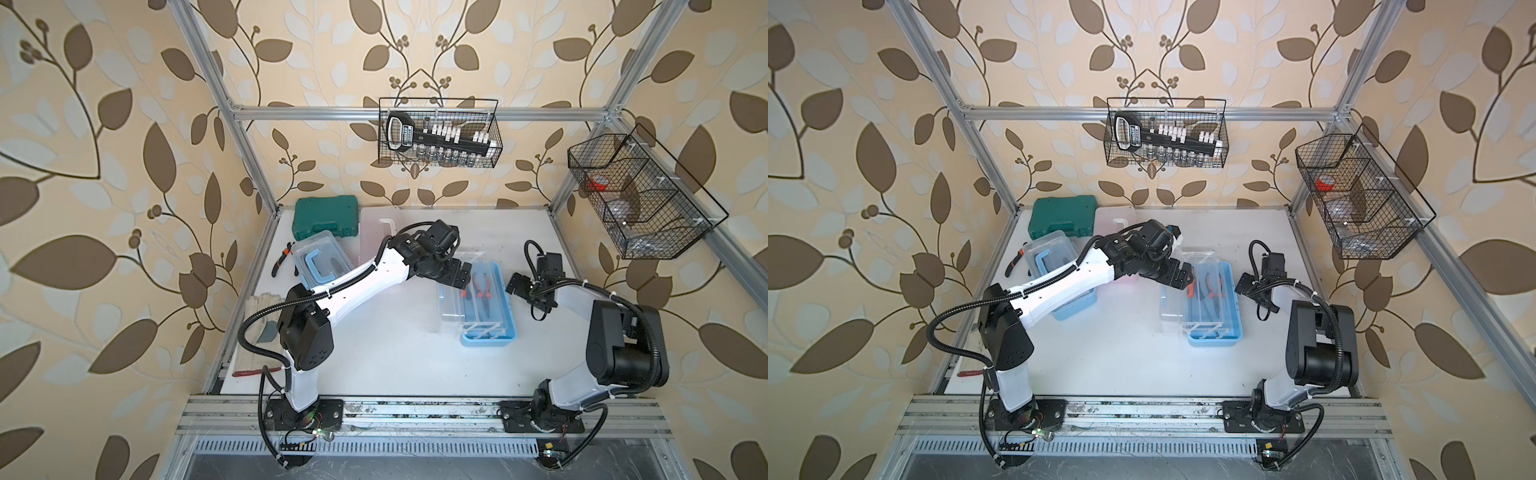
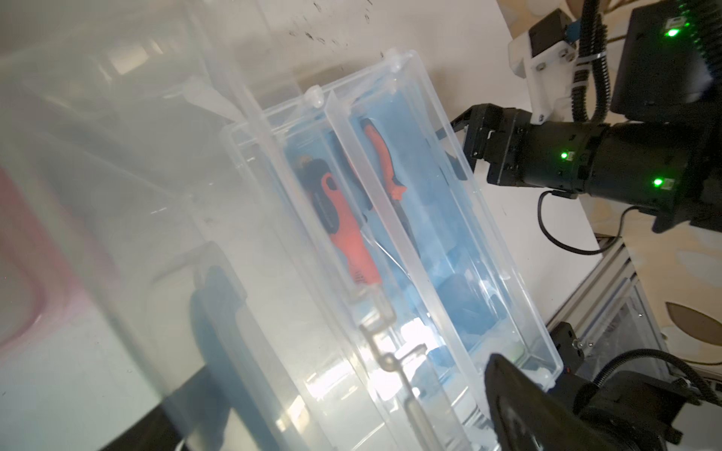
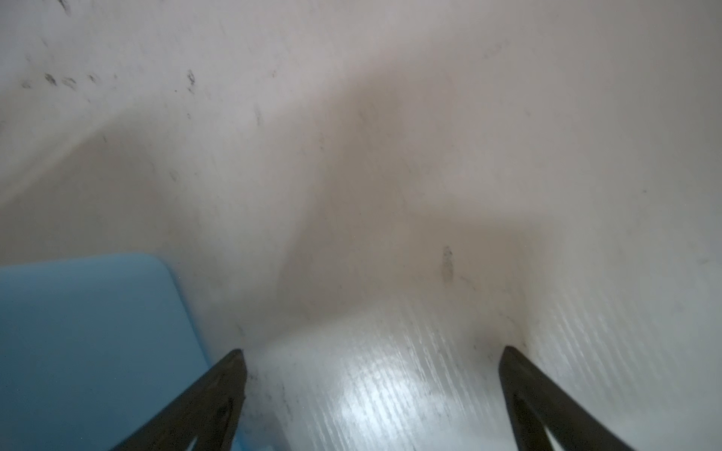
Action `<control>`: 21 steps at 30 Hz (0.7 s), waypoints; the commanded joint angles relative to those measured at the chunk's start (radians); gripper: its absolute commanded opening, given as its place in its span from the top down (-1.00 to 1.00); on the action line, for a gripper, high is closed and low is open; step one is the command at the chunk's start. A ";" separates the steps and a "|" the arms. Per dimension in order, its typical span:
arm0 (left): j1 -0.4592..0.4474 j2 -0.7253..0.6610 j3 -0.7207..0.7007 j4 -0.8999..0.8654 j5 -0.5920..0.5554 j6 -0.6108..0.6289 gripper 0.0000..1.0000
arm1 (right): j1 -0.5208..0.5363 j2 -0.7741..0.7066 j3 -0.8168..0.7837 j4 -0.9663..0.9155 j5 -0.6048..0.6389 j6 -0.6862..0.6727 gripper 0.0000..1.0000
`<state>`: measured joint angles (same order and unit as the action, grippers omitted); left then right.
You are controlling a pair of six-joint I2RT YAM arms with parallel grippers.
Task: Close toolboxes
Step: Close the toolbox lid.
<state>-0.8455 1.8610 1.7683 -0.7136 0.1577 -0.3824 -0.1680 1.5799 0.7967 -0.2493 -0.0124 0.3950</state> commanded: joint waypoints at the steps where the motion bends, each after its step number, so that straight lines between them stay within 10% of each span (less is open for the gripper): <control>1: -0.020 -0.013 0.047 0.092 0.128 -0.012 -0.98 | 0.018 0.031 -0.032 -0.047 -0.068 -0.004 -0.95; 21: -0.040 0.163 0.179 0.079 0.136 -0.020 -0.98 | 0.039 0.017 -0.034 -0.031 -0.123 -0.010 -0.84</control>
<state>-0.8841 2.0331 1.9133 -0.6403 0.2878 -0.4000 -0.1413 1.5799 0.7937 -0.2344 -0.0700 0.3798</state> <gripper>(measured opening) 0.989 0.918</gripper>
